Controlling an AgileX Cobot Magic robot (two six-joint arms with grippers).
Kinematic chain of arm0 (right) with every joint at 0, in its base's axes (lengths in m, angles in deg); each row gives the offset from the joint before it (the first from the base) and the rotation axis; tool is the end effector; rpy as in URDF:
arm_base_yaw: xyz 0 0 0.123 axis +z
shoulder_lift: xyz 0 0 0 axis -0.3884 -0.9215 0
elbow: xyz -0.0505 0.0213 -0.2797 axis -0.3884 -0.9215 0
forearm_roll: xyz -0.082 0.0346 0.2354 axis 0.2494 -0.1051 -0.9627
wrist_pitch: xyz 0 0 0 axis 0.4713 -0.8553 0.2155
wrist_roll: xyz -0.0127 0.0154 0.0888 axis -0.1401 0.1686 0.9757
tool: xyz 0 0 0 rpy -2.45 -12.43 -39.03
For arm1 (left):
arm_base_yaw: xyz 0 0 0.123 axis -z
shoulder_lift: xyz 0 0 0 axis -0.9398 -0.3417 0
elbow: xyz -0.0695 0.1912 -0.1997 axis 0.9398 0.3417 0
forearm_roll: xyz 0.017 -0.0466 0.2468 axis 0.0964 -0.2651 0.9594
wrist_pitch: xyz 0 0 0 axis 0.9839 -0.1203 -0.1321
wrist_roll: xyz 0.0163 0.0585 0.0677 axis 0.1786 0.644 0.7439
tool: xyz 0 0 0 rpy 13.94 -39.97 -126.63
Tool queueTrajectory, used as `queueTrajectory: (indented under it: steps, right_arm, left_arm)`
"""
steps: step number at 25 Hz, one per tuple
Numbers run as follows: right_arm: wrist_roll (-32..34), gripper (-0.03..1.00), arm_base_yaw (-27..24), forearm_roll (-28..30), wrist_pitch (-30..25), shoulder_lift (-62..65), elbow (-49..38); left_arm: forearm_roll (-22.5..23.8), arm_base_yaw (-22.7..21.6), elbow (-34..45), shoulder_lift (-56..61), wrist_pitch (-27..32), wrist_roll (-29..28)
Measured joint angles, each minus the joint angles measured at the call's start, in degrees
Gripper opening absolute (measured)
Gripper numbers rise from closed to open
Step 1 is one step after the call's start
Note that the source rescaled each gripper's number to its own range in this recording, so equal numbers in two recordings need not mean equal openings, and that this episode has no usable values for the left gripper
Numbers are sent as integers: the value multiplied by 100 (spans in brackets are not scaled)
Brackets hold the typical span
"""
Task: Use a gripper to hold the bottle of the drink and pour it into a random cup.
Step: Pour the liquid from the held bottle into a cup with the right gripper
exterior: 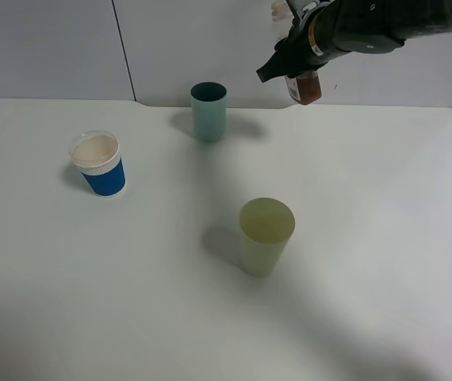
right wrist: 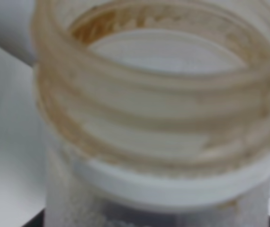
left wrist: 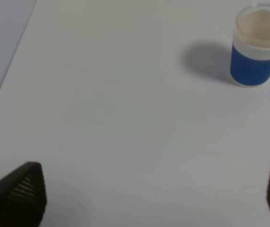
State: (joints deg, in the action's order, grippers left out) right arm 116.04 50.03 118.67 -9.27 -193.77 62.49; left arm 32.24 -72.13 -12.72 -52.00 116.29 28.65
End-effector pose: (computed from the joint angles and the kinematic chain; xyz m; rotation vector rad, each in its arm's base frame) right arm 0.3929 0.1751 0.2459 -0.6596 2.0162 -0.1797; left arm -0.0066 0.0058 0.2802 -0.0195 2.0248 0.1265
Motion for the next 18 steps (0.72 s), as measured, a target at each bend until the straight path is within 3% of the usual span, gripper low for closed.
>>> queueTrajectory:
  steps: [5, 12, 18]
  right_arm:
    - [809, 0, 25, 795, -79, -86, 30]
    - [790, 0, 173, 941, -809, -839, 591]
    - [622, 0, 400, 1102, -916, -1190, 1115]
  left_arm:
    - [0, 0, 0, 0, 0, 0]
    - [0, 0, 0, 0, 0, 0]
    - [0, 0, 0, 0, 0, 0]
